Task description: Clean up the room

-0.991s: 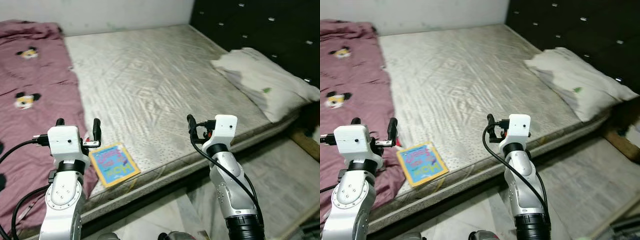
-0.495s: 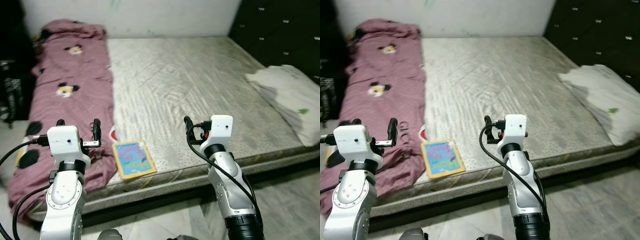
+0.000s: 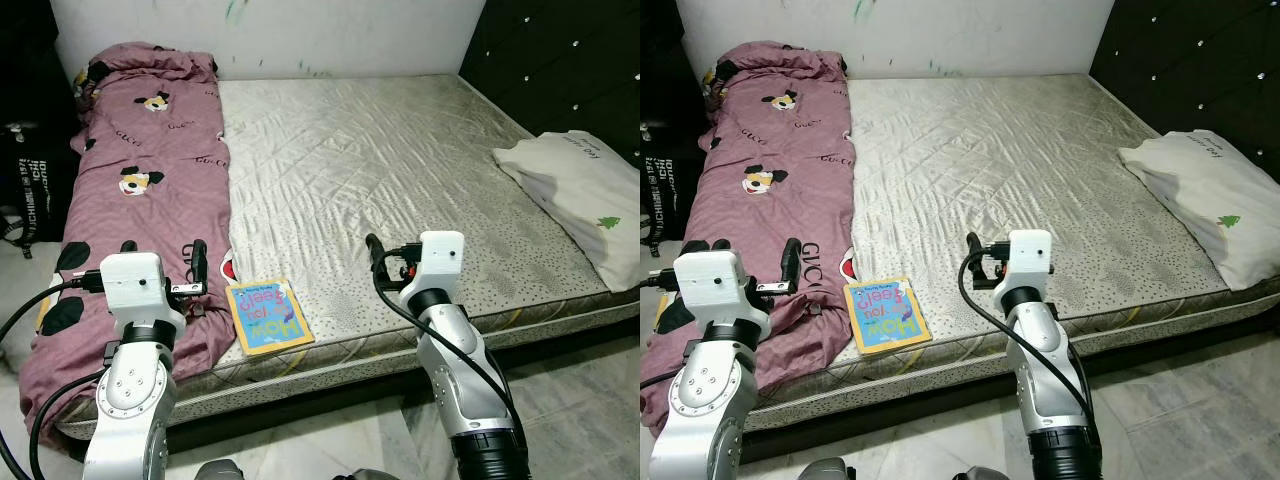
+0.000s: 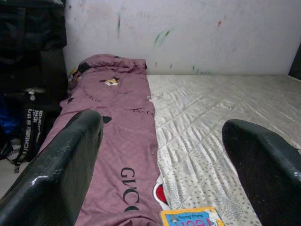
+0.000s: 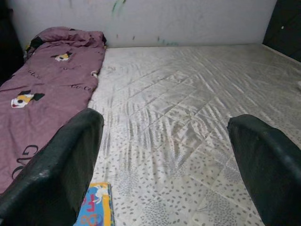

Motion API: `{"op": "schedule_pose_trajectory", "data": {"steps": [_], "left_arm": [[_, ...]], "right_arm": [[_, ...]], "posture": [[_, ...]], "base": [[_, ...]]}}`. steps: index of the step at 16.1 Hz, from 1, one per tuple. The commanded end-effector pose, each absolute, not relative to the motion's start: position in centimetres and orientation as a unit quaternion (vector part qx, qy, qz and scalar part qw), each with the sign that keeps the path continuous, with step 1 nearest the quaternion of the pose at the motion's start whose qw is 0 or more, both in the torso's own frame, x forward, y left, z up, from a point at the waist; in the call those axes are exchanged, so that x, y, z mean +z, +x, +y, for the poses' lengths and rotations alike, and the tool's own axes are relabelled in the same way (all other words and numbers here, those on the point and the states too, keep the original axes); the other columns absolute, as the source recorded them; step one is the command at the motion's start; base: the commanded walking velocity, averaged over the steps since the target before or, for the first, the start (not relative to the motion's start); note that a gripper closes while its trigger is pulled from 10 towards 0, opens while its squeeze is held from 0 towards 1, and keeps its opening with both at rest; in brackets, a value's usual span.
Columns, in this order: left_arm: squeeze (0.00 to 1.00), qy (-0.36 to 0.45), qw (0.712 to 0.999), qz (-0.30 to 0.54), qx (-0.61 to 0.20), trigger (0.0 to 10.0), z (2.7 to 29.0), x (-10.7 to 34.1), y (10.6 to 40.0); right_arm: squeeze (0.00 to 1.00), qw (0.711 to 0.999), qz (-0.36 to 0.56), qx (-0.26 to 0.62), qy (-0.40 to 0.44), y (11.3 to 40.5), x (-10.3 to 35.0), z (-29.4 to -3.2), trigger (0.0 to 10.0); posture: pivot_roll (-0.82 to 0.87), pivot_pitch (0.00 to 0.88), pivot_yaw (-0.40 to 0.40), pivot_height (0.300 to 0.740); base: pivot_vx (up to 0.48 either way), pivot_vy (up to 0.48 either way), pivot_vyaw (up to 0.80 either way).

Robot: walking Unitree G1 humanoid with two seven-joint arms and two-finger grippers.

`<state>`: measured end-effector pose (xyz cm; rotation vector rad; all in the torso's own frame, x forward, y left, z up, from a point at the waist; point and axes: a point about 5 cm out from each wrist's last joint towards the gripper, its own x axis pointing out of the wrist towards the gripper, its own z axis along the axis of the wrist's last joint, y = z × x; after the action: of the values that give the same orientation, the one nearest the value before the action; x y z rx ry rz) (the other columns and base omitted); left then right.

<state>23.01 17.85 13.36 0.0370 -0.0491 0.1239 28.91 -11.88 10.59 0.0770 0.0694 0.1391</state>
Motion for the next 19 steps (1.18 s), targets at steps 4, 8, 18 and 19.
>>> {"op": "schedule_pose_trajectory", "data": {"steps": [4, 8, 18, 19], "left_arm": [[0.00, 0.017, 0.998, -0.028, 0.058, 10.0, 17.66, 13.76, 23.17], [0.00, 0.015, 0.998, -0.028, 0.057, 10.0, 17.59, 13.79, 23.31], [0.00, 0.014, 0.998, -0.028, 0.060, 10.0, 17.55, 13.83, 23.33], [0.00, 0.013, 0.998, -0.027, 0.061, 10.0, 17.57, 13.84, 23.33]], "right_arm": [[0.00, 0.996, 0.033, 0.074, 0.035, 29.00, 10.82, -11.86, 10.0], [0.00, 0.996, 0.034, 0.078, 0.034, 29.08, 10.82, -11.80, 10.0], [0.00, 0.996, 0.038, 0.079, 0.035, 29.08, 10.77, -11.81, 10.0], [0.00, 0.995, 0.038, 0.080, 0.036, 29.09, 10.78, -11.79, 10.0]], "posture": [[0.11, 0.000, -0.079, 0.740], [0.11, 0.000, -0.078, 0.711], [0.11, 0.000, -0.081, 0.614], [0.11, 0.000, -0.081, 0.614]], "base": [[0.000, 0.000, 0.00], [0.000, 0.000, 0.00], [0.000, 0.000, 0.00], [0.000, 0.000, 0.00]]}}
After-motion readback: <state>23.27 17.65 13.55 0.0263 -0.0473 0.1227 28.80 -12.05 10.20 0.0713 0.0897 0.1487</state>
